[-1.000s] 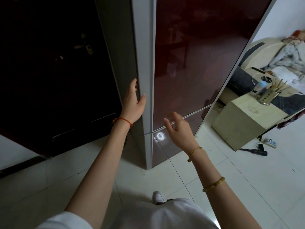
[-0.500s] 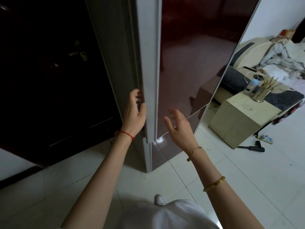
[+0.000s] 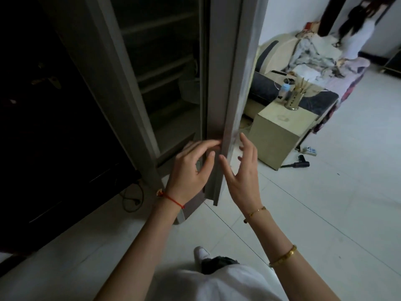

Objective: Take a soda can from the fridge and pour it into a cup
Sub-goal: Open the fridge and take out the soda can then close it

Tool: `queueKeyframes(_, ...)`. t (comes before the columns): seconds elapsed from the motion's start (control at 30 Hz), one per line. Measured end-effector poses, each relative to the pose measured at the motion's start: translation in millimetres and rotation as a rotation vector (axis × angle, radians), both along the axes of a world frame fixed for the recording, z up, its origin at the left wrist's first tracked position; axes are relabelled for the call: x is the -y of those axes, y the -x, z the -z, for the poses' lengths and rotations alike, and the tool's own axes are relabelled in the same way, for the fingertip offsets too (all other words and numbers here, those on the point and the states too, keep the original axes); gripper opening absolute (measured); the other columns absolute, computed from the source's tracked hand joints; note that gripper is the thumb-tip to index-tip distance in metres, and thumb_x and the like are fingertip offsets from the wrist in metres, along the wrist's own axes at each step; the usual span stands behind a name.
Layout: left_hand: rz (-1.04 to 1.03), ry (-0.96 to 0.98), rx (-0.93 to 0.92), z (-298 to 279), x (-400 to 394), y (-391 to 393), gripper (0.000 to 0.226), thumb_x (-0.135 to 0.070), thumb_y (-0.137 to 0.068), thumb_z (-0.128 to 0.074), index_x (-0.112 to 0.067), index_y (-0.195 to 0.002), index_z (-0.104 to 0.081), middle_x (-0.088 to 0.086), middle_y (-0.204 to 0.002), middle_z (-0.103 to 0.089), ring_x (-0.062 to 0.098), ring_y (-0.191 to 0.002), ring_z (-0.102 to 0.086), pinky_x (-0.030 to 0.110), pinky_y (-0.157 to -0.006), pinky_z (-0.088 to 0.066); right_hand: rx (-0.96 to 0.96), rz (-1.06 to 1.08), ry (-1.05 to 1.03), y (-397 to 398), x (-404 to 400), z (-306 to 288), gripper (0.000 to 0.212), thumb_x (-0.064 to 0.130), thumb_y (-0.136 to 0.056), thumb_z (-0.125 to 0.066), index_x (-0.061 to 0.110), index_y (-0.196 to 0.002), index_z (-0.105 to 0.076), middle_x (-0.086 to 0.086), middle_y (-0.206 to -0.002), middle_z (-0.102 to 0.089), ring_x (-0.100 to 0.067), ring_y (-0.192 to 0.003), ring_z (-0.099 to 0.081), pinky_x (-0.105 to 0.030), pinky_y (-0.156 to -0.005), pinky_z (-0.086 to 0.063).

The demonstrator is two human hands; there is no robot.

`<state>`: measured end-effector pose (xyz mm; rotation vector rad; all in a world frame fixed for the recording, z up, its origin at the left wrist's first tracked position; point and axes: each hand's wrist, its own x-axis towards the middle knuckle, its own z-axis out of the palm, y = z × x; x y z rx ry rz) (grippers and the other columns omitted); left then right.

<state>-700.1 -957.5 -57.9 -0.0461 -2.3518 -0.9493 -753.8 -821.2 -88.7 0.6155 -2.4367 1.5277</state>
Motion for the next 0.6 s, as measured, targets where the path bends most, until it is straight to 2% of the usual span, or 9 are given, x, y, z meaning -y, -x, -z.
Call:
queueKeyframes(0.13, 0.125, 0.106, 0.024, -6.7, -24.5, 10.8, 0.030, -0.015, -0.098, -0.053, -0.015, -0.126, -0.064, 0.001, -0.117, -0.067, 0.005, -0.113, -0.053, 0.004, -0.096, -0.035, -0.089, 0.140, -0.031, 7.8, -29.8, -3.0, 0.064, 0.037, -0.095, -0.055, 0.010, -0.147, -0.030, -0.007, -0.144, -0.039, -0.014, -0.134, -0.038, -0.031, -0.113, -0.035)
queueKeyframes(0.23, 0.183, 0.151, 0.026, -13.0, -40.1, 18.0, 0.033, -0.020, -0.098, -0.050, -0.017, -0.129, -0.061, 0.001, -0.118, -0.066, 0.013, -0.114, -0.056, 0.007, -0.099, -0.033, -0.125, 0.210, -0.053, 12.1, -52.6, 0.0, 0.059, 0.031, -0.096, -0.054, 0.010, -0.146, -0.031, -0.006, -0.143, -0.041, -0.016, -0.133, -0.040, -0.031, -0.114, -0.034)
queueKeyframes(0.4, 0.110, 0.065, -0.087, -25.8, -56.5, 35.7, 0.032, -0.017, -0.096, -0.051, -0.010, -0.126, -0.059, 0.006, -0.121, -0.062, 0.018, -0.115, -0.057, 0.031, -0.099, -0.050, -0.088, 0.306, -0.006, 24.2, -90.5, 3.5, 0.053, 0.029, -0.098, -0.053, 0.015, -0.145, -0.034, -0.001, -0.143, -0.043, -0.014, -0.133, -0.041, -0.036, -0.111, -0.037)
queueKeyframes(0.47, 0.095, 0.042, -0.127, -30.0, -61.2, 46.1, 0.034, -0.013, -0.094, -0.054, -0.010, -0.128, -0.057, 0.007, -0.126, -0.058, 0.016, -0.121, -0.054, 0.037, -0.100, -0.050, -0.090, 0.329, 0.008, 33.4, -107.7, 3.6, 0.050, 0.029, -0.098, -0.053, 0.017, -0.144, -0.036, 0.002, -0.143, -0.044, -0.014, -0.132, -0.042, -0.040, -0.109, -0.040)
queueKeyframes(0.57, 0.048, 0.058, -0.177, -31.6, -69.5, 63.6, 0.042, -0.008, -0.091, -0.060, -0.012, -0.133, -0.054, 0.006, -0.136, -0.051, 0.000, -0.130, -0.036, 0.036, -0.107, -0.044, -0.098, 0.364, 0.037, 46.4, -132.6, 4.2, 0.045, 0.029, -0.098, -0.052, 0.018, -0.140, -0.041, 0.003, -0.140, -0.048, -0.016, -0.127, -0.047, -0.044, -0.105, -0.043)
queueKeyframes(0.6, 0.029, 0.060, -0.192, -31.5, -73.1, 69.4, 0.045, -0.009, -0.091, -0.061, -0.013, -0.135, -0.052, 0.006, -0.139, -0.047, -0.001, -0.132, -0.032, 0.036, -0.109, -0.042, -0.104, 0.376, 0.045, 50.6, -140.7, 3.6, 0.044, 0.029, -0.098, -0.052, 0.017, -0.139, -0.042, 0.001, -0.138, -0.050, -0.018, -0.125, -0.049, -0.045, -0.103, -0.044)
